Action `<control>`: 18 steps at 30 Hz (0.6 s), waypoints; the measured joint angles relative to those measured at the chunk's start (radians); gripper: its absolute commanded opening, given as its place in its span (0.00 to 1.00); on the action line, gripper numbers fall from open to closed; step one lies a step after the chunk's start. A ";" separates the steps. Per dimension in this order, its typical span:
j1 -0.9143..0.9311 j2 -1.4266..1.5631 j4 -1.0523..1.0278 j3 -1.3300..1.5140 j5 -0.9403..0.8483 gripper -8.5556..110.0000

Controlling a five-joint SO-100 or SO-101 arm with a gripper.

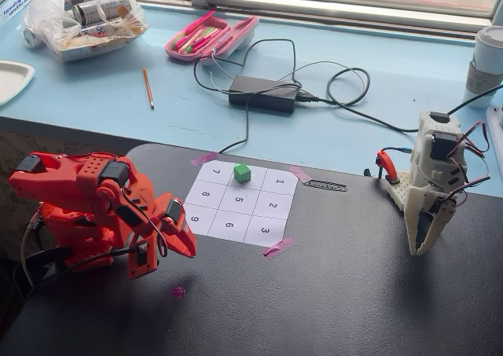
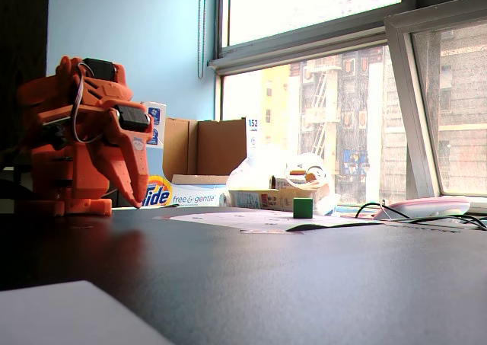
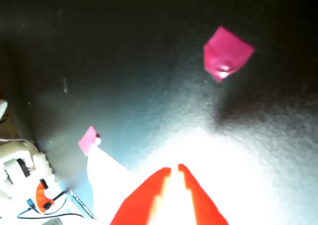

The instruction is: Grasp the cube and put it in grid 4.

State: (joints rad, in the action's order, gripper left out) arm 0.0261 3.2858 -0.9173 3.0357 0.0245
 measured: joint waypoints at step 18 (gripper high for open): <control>0.008 0.021 -0.219 -0.006 0.034 0.07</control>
State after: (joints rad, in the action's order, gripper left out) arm 0.0337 3.3073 -1.1367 3.0296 0.0583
